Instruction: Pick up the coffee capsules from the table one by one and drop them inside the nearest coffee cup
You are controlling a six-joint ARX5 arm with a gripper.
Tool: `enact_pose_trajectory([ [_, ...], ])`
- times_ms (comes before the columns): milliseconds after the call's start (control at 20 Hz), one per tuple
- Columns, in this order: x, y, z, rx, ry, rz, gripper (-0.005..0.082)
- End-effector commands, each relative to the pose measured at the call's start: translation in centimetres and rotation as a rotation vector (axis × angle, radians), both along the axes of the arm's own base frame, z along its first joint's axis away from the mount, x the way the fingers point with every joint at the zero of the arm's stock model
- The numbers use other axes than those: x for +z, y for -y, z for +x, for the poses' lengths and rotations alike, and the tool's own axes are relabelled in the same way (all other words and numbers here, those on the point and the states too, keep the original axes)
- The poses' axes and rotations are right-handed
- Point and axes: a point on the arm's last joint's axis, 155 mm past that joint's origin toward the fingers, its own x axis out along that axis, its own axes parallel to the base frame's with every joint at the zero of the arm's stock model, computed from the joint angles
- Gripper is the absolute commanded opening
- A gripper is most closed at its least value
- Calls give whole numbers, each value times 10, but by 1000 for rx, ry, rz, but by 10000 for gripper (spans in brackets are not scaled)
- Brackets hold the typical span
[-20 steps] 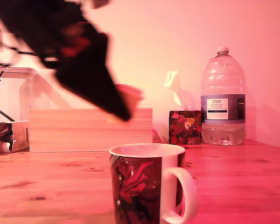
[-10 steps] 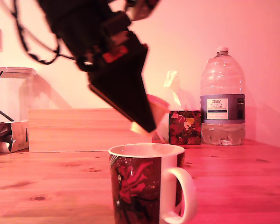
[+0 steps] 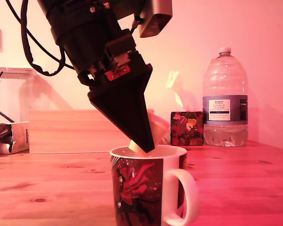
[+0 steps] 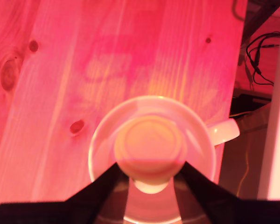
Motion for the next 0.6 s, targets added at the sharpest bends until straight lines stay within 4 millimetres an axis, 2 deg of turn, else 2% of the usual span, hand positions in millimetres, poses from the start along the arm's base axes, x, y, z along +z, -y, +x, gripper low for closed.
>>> enact_pose_trajectory([
  [0, -5, 0, -2, -12, -6, 12, 160],
  [100, -5, 0, -2, -13, -6, 12, 280],
  [200, -5, 1, -3, -15, -8, 7, 497],
  [250, -5, 1, -2, -14, -7, 5, 573],
  [450, -3, 4, -1, -12, -1, -9, 586],
  [550, 3, 7, 1, -13, 13, -31, 543],
])
